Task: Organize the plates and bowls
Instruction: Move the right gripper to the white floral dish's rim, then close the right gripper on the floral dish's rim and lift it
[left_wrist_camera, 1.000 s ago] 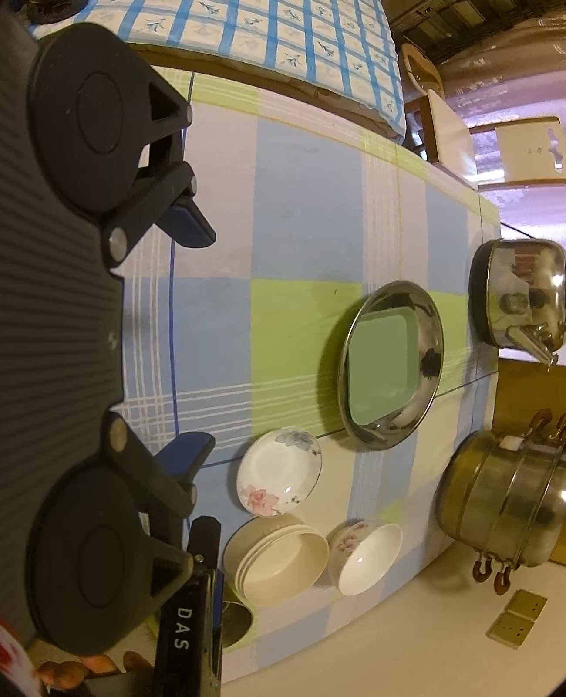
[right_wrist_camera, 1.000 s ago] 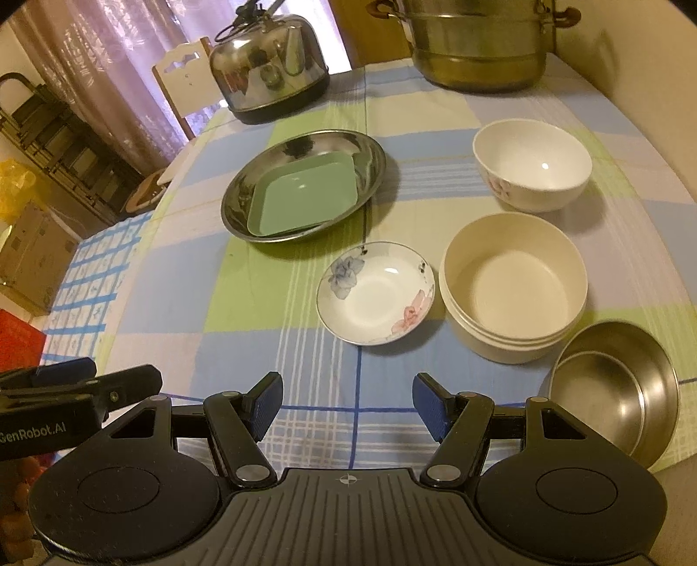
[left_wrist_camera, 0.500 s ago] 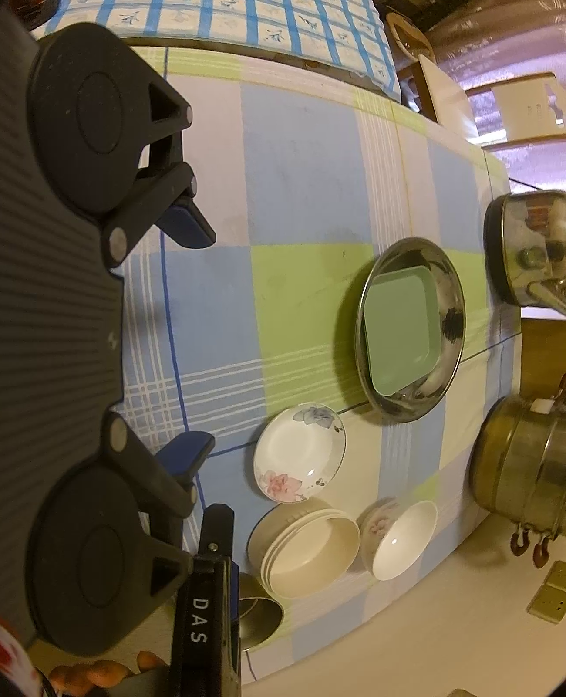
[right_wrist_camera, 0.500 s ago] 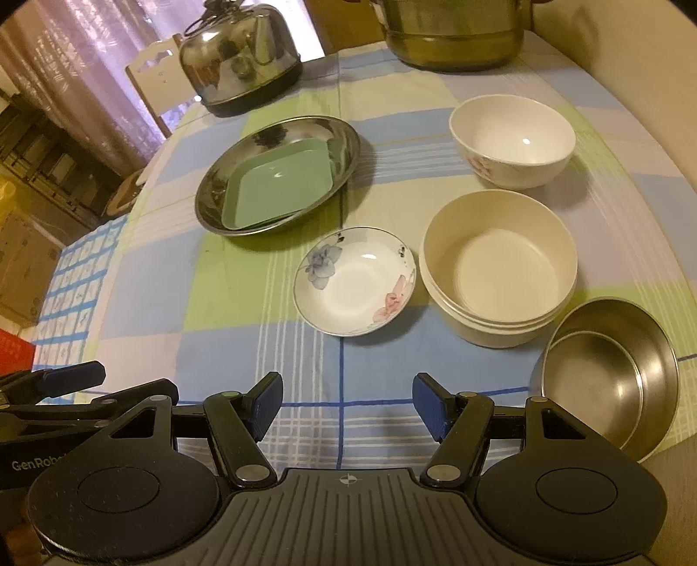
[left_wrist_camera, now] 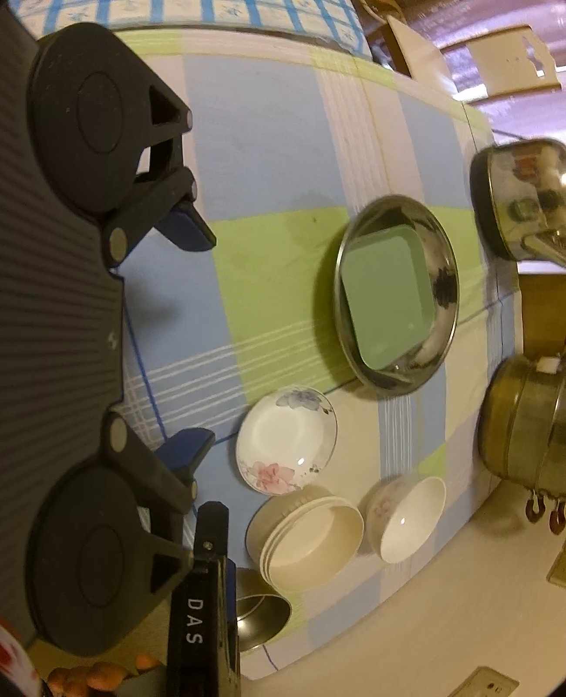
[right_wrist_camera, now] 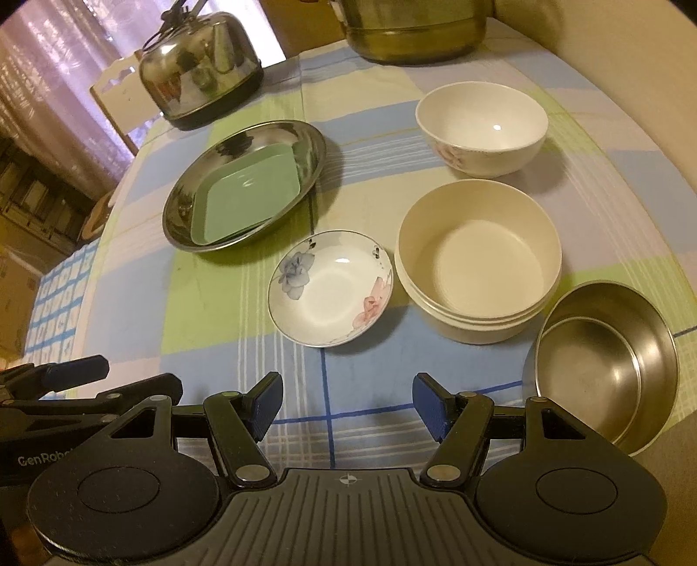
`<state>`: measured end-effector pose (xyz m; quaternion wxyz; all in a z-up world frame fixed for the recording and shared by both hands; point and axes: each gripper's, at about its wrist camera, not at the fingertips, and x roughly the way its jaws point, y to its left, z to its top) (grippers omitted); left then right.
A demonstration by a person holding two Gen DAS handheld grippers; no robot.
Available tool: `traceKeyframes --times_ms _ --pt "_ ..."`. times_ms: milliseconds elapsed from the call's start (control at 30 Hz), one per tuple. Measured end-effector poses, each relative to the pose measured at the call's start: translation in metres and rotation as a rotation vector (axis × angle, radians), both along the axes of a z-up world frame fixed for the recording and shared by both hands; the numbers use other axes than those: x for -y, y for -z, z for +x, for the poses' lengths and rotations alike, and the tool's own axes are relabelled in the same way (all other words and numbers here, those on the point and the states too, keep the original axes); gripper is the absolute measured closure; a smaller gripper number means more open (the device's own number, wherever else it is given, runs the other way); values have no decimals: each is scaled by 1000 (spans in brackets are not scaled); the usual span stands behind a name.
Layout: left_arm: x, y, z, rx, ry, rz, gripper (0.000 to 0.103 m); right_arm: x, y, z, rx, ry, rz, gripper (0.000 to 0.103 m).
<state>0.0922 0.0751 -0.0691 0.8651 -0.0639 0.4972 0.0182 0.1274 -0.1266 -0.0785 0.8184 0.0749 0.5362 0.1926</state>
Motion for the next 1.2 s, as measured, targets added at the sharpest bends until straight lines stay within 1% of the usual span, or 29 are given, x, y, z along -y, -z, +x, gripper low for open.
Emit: traceKeyframes --times_ms 133,267,367,400,433,633,767,967,1200 --pt "-2 8 12 3 48 -10 28 1 5 2 0 45 9 37" --pt "-3 16 23 7 104 -12 29 -2 10 2 13 81 18 37" --pt "-3 22 32 17 147 -13 35 -6 14 3 27 103 17 38" --pt "-3 24 34 22 161 -17 37 -7 15 4 31 108 19 40" --pt "-4 26 38 29 176 -19 38 -8 17 4 36 117 19 45" --pt "-4 35 55 32 237 -23 45 -14 27 9 38 170 9 56" --pt "-2 39 66 38 265 -33 46 -15 32 14 50 212 6 61" --pt "7 49 82 23 307 -35 53 -18 38 21 60 254 -16 66" --pt "9 61 98 6 313 -41 60 -21 46 28 63 266 -37 72"
